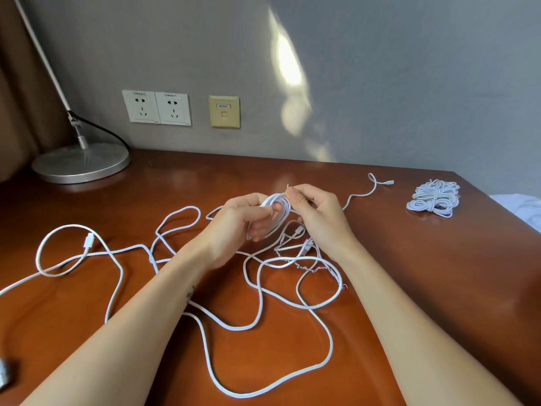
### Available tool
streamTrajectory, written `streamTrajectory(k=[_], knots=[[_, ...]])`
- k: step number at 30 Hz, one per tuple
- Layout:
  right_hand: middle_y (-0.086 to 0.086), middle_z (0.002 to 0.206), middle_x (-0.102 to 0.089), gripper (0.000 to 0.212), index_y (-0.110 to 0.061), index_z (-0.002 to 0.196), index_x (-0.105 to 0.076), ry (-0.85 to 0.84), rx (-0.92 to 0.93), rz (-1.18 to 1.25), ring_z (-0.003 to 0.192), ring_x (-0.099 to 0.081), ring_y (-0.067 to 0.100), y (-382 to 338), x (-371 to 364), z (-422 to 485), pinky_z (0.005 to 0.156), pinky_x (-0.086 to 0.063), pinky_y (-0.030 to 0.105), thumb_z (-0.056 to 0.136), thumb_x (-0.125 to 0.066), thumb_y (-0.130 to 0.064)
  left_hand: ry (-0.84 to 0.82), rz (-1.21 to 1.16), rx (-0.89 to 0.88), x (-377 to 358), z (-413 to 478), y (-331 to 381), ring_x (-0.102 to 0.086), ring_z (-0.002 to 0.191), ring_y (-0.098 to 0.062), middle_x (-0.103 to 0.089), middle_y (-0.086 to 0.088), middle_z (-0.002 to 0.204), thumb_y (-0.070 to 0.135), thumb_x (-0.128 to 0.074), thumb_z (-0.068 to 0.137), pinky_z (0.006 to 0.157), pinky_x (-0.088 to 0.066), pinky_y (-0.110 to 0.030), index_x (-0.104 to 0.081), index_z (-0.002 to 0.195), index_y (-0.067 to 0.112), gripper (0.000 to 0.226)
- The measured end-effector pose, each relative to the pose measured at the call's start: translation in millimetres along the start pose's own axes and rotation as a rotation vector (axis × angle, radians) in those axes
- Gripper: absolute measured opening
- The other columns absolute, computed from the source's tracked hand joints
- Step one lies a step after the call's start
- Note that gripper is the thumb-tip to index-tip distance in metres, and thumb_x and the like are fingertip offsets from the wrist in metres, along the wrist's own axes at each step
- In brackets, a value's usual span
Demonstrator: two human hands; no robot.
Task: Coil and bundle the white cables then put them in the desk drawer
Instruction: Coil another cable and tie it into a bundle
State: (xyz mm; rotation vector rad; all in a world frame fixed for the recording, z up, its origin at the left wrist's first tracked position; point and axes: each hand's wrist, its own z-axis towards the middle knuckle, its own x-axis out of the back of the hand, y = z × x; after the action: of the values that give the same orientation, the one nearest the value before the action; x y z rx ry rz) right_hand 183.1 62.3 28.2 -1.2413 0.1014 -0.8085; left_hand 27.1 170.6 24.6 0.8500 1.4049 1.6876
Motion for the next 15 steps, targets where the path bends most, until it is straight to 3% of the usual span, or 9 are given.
streamTrajectory(k=[4, 6, 8, 11, 13, 15], knots=[[-0.017, 0.112, -0.069, 0.023, -0.028, 0.116, -0.071, -0.024, 0.068, -0.122, 0.11, -0.06, 0.0, 1.2, -3.1, 1.7, 0.088, -0.046, 0.011, 0.109, -0.049, -0.031, 0.029, -0.063, 0.0, 1.5, -1.1, 0.7, -0.029, 0.062, -0.014, -0.034, -0.001, 0.069, 0.023, -0.047, 0.1, 0.057, -0.031, -0.026, -0.065, 0.093, 0.01, 0.023], [-0.023, 0.111, -0.064, 0.028, -0.029, 0.119, -0.071, -0.023, 0.117, -0.293, 0.114, -0.051, 0.005, 2.4, -4.0, 2.2, 0.098, -0.039, 0.02, 0.11, -0.044, -0.031, 0.042, -0.073, 0.014, 1.7, -1.2, 0.5, -0.027, 0.059, -0.013, -0.034, 0.0, 0.065, 0.02, -0.045, 0.104, 0.055, -0.028, -0.027, -0.063, 0.087, 0.008, 0.027], [-0.027, 0.107, -0.058, 0.032, -0.028, 0.123, -0.07, -0.04, 0.142, -0.42, 0.11, -0.039, 0.001, 0.6, -3.2, 0.4, 0.104, -0.034, 0.03, 0.112, -0.039, -0.031, 0.042, -0.088, 0.031, 0.9, -1.0, 0.4, -0.026, 0.057, -0.013, -0.034, 0.0, 0.063, 0.016, -0.041, 0.107, 0.054, -0.025, -0.027, -0.062, 0.085, 0.008, 0.032], [-0.033, 0.095, -0.041, 0.036, -0.026, 0.128, -0.066, -0.075, 0.141, -0.561, 0.096, -0.023, -0.007, -3.7, 0.8, -2.8, 0.1, -0.028, 0.028, 0.113, -0.034, -0.03, 0.041, -0.118, 0.049, 0.1, -0.1, 0.2, -0.024, 0.056, -0.014, -0.033, 0.0, 0.062, 0.013, -0.04, 0.108, 0.051, -0.025, -0.026, -0.064, 0.081, 0.012, 0.037], [-0.029, 0.095, -0.043, 0.037, -0.025, 0.127, -0.065, -0.095, 0.155, -0.577, 0.102, -0.031, -0.003, -3.3, 1.5, -2.1, 0.098, -0.036, 0.028, 0.113, -0.032, -0.031, 0.043, -0.121, 0.056, 0.1, 0.5, -1.1, -0.025, 0.056, -0.013, -0.034, 0.0, 0.062, 0.012, -0.039, 0.108, 0.05, -0.026, -0.025, -0.062, 0.085, 0.009, 0.033], [-0.021, 0.106, -0.057, 0.036, -0.022, 0.125, -0.066, -0.116, 0.151, -0.471, 0.11, -0.05, 0.001, 0.0, -0.4, -0.6, 0.101, -0.047, 0.032, 0.113, -0.033, -0.03, 0.05, -0.113, 0.056, -0.3, 0.9, -2.4, -0.026, 0.055, -0.013, -0.035, 0.0, 0.062, 0.012, -0.038, 0.109, 0.05, -0.028, -0.024, -0.061, 0.09, 0.007, 0.03]])
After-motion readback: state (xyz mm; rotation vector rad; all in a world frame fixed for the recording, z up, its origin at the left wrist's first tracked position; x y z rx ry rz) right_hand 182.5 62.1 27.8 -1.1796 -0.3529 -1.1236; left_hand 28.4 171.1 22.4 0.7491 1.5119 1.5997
